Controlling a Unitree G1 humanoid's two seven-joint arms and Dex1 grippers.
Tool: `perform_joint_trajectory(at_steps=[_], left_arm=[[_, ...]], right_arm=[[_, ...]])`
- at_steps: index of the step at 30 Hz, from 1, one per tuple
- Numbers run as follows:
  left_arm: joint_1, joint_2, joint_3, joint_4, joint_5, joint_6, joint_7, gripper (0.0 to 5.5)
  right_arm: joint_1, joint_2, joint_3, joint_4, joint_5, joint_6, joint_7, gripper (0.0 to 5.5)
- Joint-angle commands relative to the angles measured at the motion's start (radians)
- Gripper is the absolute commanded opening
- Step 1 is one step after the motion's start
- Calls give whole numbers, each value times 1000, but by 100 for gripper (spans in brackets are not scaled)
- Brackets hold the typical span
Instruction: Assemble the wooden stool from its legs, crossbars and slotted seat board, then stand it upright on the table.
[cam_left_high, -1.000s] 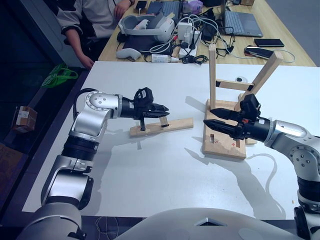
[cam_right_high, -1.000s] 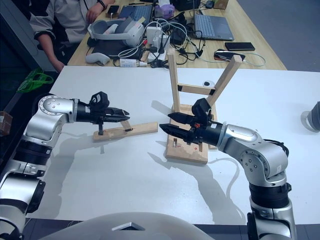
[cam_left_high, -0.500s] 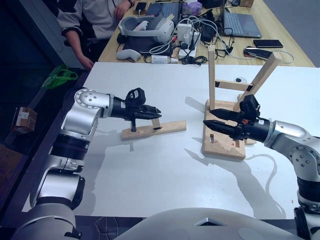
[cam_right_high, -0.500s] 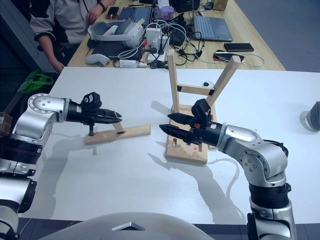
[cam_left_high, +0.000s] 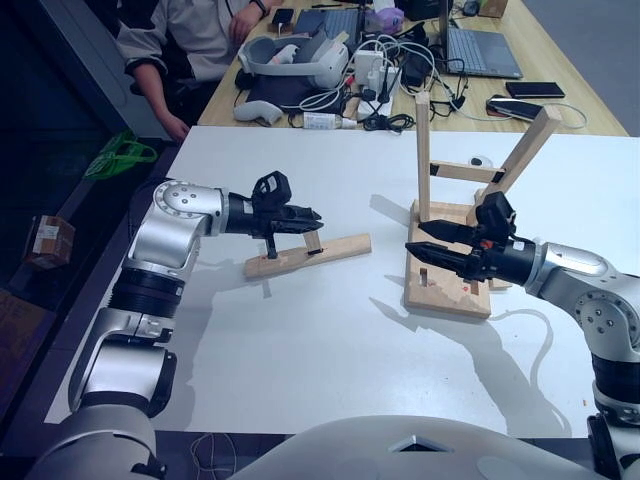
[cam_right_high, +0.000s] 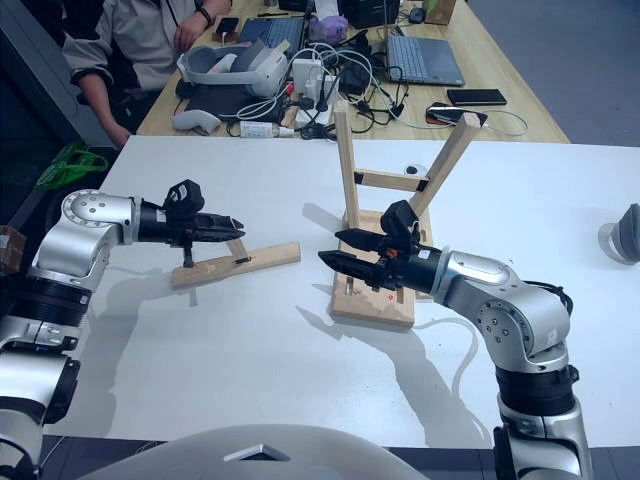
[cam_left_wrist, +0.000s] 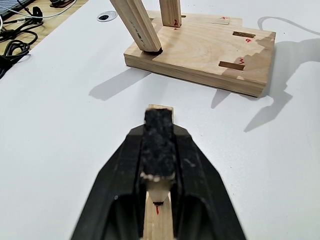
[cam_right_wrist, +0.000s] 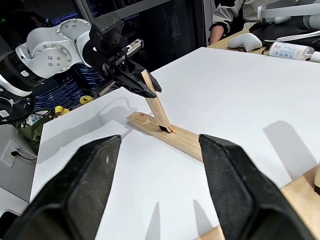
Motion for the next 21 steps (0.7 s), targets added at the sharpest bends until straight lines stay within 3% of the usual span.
perform_joint_trajectory(at_steps=[1, 6, 7, 15, 21], left_arm=[[44, -14, -26, 49, 56, 33, 42, 41], [24, -22, -2, 57, 35, 51, 58, 41], [24, -21, 1, 54, 33, 54, 57, 82], [3, -28, 33, 41, 22, 76, 64, 209], [-41, -8, 128, -39, -71, 161, 36, 209]], right_arm=[[-9, -1, 6, 8, -12, -14, 1, 288], [1, 2, 15, 12, -26, -23, 1, 288], [2, 2, 16, 12, -27, -24, 2, 288], [10, 0, 26, 17, -34, -32, 2, 288], [9, -6, 27, 19, -37, -33, 6, 288]])
